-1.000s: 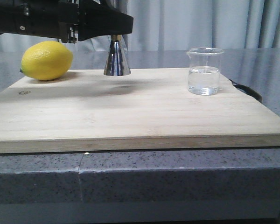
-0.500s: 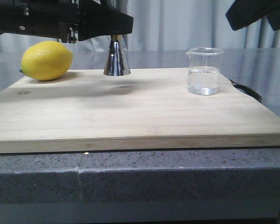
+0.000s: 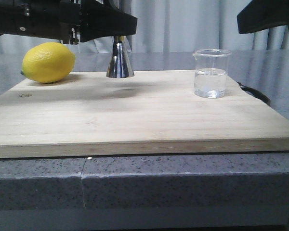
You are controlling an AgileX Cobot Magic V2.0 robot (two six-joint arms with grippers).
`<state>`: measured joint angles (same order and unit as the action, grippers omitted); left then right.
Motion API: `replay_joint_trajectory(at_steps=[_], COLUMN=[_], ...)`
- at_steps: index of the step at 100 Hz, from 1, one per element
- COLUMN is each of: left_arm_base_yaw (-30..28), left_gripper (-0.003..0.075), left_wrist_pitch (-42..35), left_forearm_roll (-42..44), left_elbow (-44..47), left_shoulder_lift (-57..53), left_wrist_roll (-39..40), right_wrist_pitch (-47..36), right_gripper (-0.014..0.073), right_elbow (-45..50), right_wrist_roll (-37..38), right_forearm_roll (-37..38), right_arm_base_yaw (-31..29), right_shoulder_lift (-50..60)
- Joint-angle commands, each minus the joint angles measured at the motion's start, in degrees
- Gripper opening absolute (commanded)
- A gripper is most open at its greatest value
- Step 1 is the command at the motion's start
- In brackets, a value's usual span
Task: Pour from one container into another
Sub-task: 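Reach the right gripper to the glass beaker and grasp it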
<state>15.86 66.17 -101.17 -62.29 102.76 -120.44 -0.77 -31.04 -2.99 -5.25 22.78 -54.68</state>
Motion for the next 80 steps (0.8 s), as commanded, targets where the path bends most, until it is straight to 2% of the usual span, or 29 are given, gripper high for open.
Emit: replay_joint_trajectory(at_steps=[1,14,46,80], left_arm_base_yaw=[0.45,0.45,0.45,0.45], left_gripper=[0.0206,0.0206,0.0206,0.0206], left_wrist_pitch=[5.13,5.13,5.13,5.13], left_forearm_roll=[-5.65,-5.65,-5.65,-5.65], left_elbow=[-1.66,-1.66,-1.66,-1.66], left_shoulder_lift=[-2.31,-2.31,-2.31,-2.31], left_wrist_roll=[0.48,0.48,0.48,0.48], right_wrist_pitch=[-14.42,-24.76,-31.03,-48.83], right_gripper=[0.0533,0.0533,0.0533,0.0533], right_elbow=[1.64,5.7,6.06,6.06], right_wrist_roll=[8.48,8.6,8.6,7.91], right_forearm_roll=[7.55,8.0,10.38,10.99], right_arm_base_yaw=[0.36,0.36,0.36,0.36], right_shoulder_lift=[0.25,-2.54,-14.5,-27.25])
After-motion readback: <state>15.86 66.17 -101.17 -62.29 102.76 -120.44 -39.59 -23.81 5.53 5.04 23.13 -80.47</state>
